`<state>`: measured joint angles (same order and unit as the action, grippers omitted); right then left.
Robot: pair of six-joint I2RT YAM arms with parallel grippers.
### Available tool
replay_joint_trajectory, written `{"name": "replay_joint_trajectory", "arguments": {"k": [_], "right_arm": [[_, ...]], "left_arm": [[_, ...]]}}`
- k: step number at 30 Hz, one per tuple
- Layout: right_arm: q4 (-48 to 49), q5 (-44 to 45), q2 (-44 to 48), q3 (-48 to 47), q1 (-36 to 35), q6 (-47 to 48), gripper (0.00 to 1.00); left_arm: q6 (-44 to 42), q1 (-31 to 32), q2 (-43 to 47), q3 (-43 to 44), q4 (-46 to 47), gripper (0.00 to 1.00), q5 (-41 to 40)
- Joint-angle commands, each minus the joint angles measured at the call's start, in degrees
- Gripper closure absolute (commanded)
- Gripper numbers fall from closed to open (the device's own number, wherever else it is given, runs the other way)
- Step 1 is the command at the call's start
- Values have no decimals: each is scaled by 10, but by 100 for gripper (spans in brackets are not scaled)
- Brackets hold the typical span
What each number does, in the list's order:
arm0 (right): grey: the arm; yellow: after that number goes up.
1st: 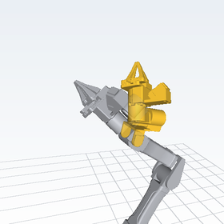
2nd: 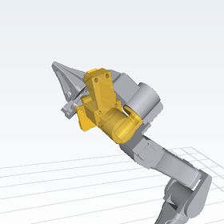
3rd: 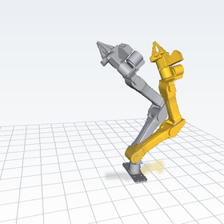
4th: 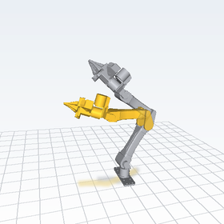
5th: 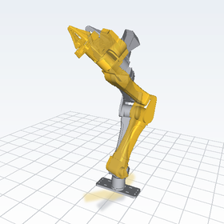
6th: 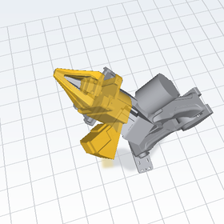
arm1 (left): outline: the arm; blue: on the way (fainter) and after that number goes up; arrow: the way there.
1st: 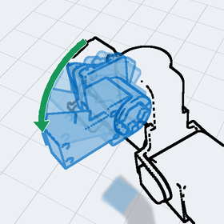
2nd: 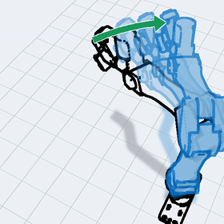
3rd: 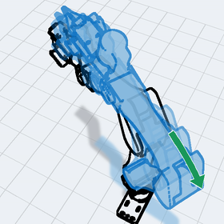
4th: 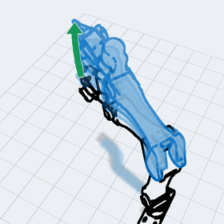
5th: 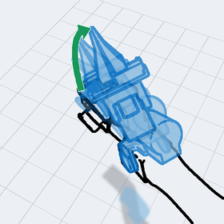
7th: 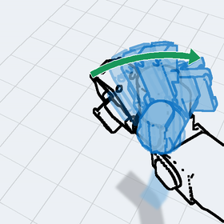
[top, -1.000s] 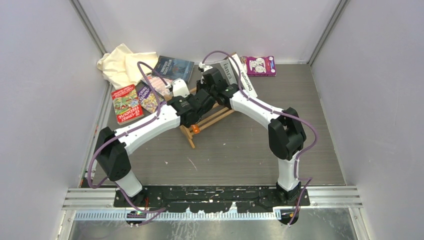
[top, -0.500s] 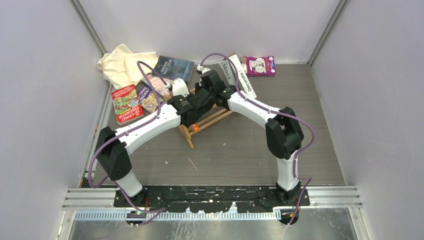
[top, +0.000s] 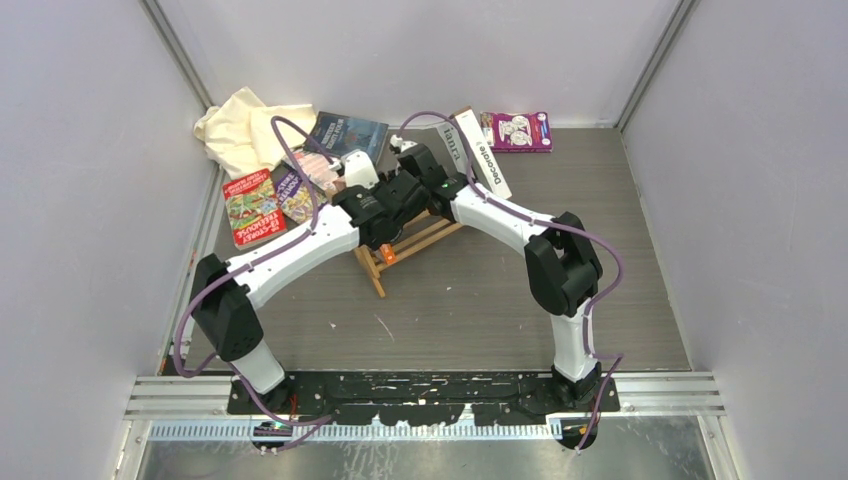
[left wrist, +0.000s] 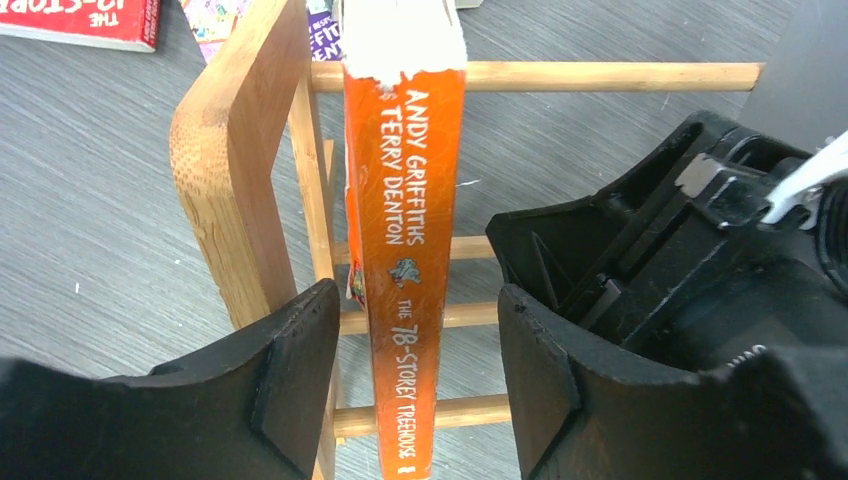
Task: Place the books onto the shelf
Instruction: Place the book on the shelf, then adjust the book on the shelf.
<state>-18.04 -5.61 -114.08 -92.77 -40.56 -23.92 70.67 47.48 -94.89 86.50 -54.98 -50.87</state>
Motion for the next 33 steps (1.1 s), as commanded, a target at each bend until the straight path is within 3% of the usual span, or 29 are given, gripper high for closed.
{"name": "replay_joint_trajectory", "arguments": {"k": [1,10,22,33], "right_arm": [[19,9,5,-18,-5,3,87],[7,15,-8,-36,-15,7,87],[5,23,-39,-51,-39,9,88],[2,27,-64,-72,-58,3,88]], "left_arm": [[-41,-3,35,35,36,40,-23],[-111,20,79,76,94,36,-48],[-81,23,258,-123,124,37,-78],[-61,24,304,-214,126,37,-82]]}}
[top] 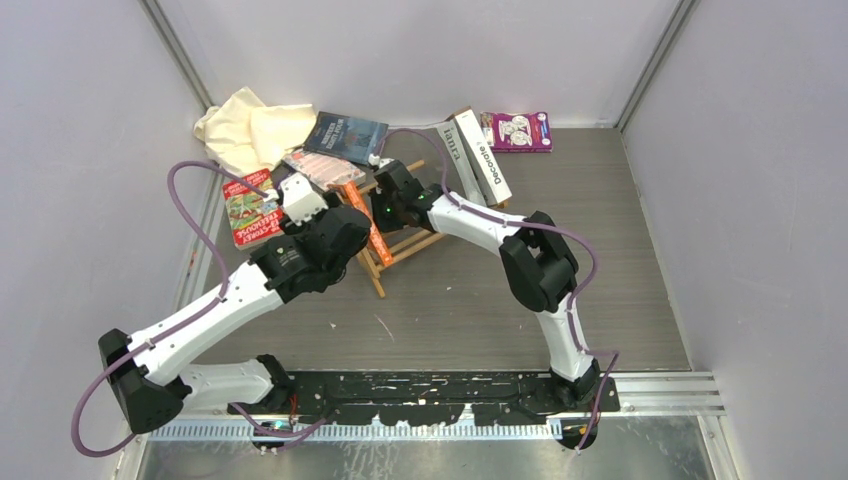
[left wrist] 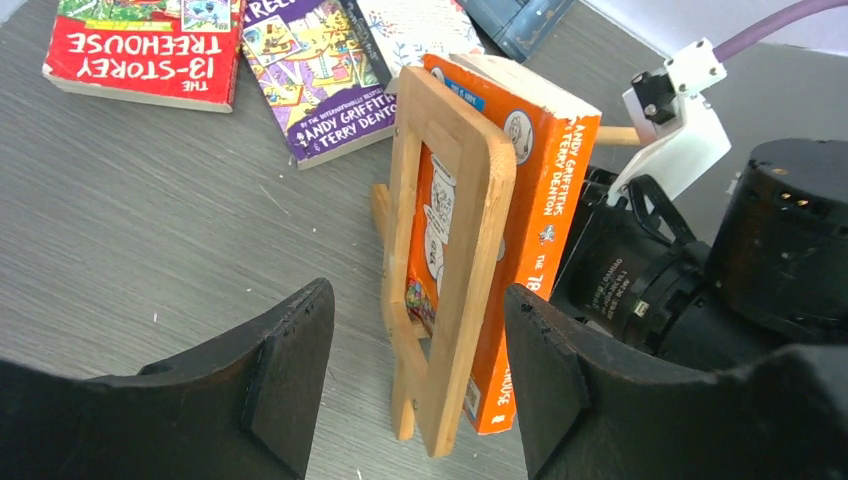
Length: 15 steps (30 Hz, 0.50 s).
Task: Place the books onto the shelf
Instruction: Adjust the book on the shelf.
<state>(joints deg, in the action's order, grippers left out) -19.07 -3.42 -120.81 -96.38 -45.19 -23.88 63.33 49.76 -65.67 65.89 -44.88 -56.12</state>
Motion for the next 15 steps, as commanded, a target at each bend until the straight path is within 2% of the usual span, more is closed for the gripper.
{"name": "replay_joint_trajectory", "arguments": {"k": [1,15], "right_arm": [[11,6,2,-38,-13,2,88],[-3,19,-5,-57,-29,-8,88]], "left_arm": [[11,1,9,-8,25,37,-29],[0,-7,-10,-52,63,37,13]]}}
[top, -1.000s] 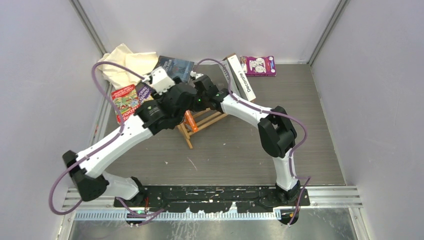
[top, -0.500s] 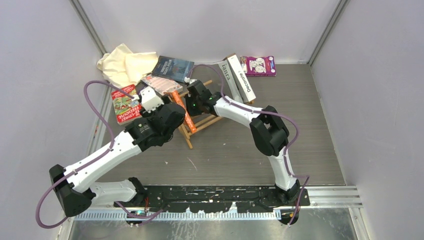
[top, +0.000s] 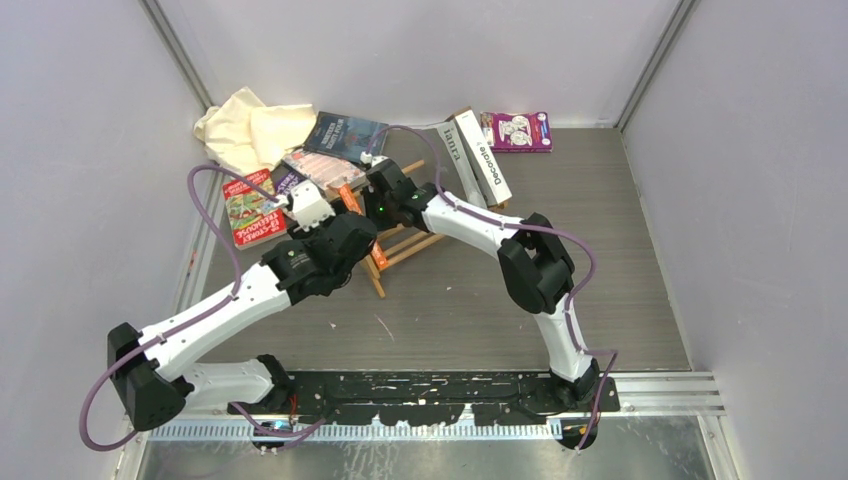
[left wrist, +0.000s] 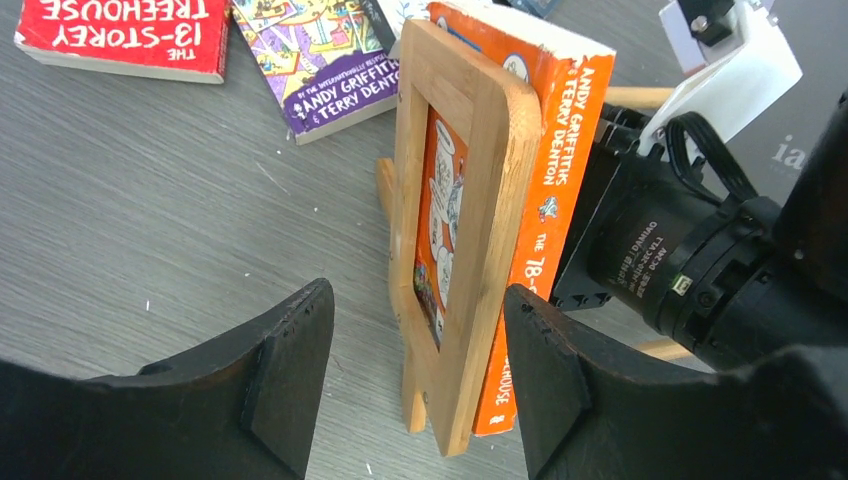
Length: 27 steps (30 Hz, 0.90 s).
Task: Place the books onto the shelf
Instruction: Adjust the book on the shelf.
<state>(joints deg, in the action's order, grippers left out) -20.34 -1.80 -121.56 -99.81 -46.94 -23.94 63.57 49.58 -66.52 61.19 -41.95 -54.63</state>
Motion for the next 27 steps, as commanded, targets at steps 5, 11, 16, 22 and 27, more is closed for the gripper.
{"name": "replay_joint_trajectory", "arguments": {"k": [5,11,16,22,27], "right_arm": [[11,8,8,-16,-17,-11,88],[2,16,15,-19,-19,-9,88],[-16,54,26,-28,-19,4,80],[-42,85,40,-42,-15,17,70],[-52,109,58,-45,-7,18,65]], "left_arm": [[-5,-5,-1,-4,39,37,1],[-11,-5,3,2,39,36,3],[-18,-5,13,11,36,36,0],[-24,-5,29,29,24,36,-7],[-30,-5,48,39,16,36,-11]]}}
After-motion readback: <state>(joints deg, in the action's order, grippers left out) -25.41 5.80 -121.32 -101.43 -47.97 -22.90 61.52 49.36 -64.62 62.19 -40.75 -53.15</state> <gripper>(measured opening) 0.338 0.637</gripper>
